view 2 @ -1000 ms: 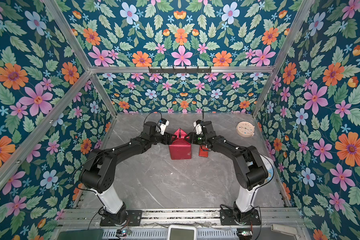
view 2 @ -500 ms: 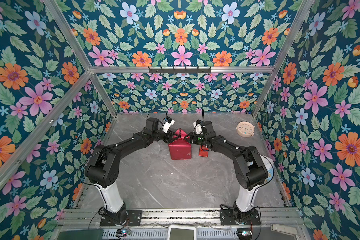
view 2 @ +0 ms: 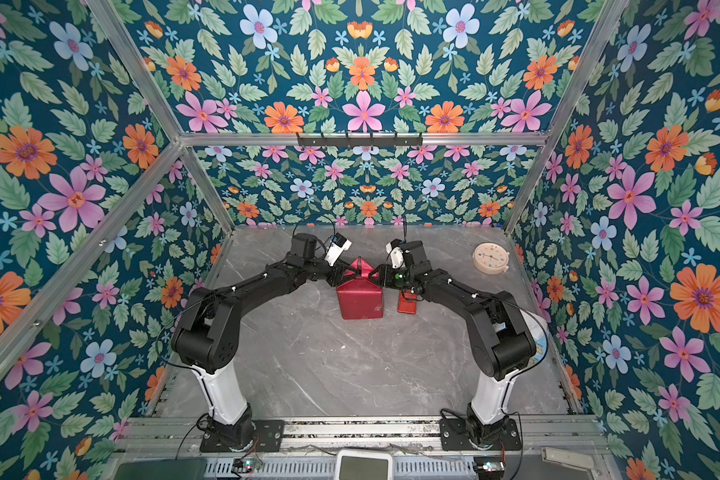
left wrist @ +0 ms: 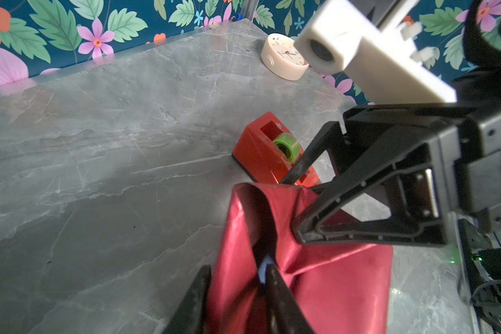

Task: Wrap the gift box in paper

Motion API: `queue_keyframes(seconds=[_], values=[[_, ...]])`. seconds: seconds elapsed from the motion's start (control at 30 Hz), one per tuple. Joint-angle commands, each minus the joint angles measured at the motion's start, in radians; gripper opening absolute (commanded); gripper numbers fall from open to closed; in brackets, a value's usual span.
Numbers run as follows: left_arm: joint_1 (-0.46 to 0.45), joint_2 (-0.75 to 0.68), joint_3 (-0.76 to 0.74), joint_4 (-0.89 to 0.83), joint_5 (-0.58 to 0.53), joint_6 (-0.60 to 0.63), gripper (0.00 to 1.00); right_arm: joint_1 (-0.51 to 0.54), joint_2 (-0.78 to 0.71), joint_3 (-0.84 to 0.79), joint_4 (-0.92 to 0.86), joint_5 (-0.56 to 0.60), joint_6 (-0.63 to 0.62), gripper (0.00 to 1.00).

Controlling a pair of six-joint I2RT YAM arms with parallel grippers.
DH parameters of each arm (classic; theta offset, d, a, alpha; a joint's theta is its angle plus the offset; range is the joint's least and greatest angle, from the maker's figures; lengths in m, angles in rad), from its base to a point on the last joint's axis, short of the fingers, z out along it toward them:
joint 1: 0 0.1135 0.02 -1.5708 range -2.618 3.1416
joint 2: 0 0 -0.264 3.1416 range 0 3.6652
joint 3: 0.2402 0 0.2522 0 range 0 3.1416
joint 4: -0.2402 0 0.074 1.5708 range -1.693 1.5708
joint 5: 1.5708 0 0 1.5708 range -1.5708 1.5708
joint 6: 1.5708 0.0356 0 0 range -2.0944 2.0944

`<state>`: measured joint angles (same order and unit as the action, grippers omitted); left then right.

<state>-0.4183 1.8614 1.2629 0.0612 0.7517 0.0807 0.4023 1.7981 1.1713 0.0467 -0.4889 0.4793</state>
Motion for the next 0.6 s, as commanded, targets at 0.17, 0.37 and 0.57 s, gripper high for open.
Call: queue_keyframes(seconds=[0.17, 0.37, 0.57], values=[[0.023, -0.084, -0.062, 0.05, -0.013, -0.014, 0.68, 0.004, 0.004, -0.001, -0.061, 0.006, -0.016, 0.52], [0.071, -0.174, -0.197, 0.227, -0.022, -0.129, 0.76, 0.004, 0.003, -0.002, -0.06, 0.006, -0.015, 0.52], [0.1, -0.204, -0.283, 0.292, -0.055, -0.187, 0.76, 0.003, 0.007, 0.004, -0.061, 0.005, -0.015, 0.52]])
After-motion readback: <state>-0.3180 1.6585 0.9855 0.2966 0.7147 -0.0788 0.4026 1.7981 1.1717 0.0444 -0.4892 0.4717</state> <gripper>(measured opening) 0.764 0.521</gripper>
